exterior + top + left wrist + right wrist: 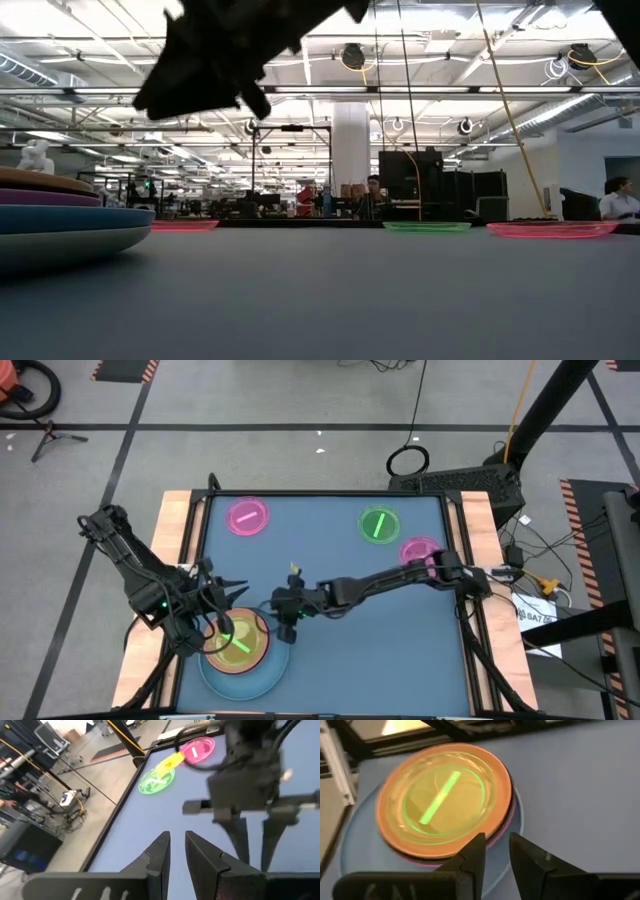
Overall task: Stack plastic plates
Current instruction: Stack the left pink plate on top of the green plate
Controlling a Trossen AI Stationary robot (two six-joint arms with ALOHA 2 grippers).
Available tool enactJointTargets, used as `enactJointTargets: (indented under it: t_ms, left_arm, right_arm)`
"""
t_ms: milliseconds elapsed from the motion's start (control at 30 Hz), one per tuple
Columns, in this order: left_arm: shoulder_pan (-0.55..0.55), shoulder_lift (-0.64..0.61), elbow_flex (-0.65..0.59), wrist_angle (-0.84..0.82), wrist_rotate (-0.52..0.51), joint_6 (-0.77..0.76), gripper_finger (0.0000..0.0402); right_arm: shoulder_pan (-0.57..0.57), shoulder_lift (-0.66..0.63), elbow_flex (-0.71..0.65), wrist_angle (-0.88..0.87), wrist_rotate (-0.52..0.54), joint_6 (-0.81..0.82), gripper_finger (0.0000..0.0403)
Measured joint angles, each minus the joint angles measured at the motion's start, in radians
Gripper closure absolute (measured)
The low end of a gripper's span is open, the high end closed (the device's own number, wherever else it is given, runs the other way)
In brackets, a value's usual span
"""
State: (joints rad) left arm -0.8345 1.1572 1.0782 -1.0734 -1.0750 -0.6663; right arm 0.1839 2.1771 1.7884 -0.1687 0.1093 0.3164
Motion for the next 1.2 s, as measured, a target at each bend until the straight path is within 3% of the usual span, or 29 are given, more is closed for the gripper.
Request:
enactJointTargets:
  t_ms: [200, 400, 633, 867, 1200]
  left_arm:
    - [0.000, 0.000, 0.000, 0.001, 0.002, -0.079, 0.0335]
    - [0.026, 0.004, 0.000, 0.004, -0.001, -0.162, 0.0335]
    - [0.196, 0.004, 0.000, 0.022, 0.009, -0.163, 0.0335]
    - [0.475, 0.004, 0.000, 0.029, 0.211, -0.048, 0.0335]
    - [0.872, 0.033, 0.000, 0.036, 0.525, 0.249, 0.0335]
  right_arm:
    - [0.025, -0.186, -0.251, 0.044, 0.127, -0.056, 0.0321]
    - [0.025, -0.439, -0.618, 0.287, 0.154, -0.144, 0.0321]
    - [-0.021, -0.718, -0.942, 0.554, 0.156, -0.240, 0.0321]
    - [-0.095, -0.919, -1.116, 0.591, 0.158, -0.261, 0.0321]
    - [-0.139, -1.073, -1.279, 0.663, 0.153, -0.264, 0.0321]
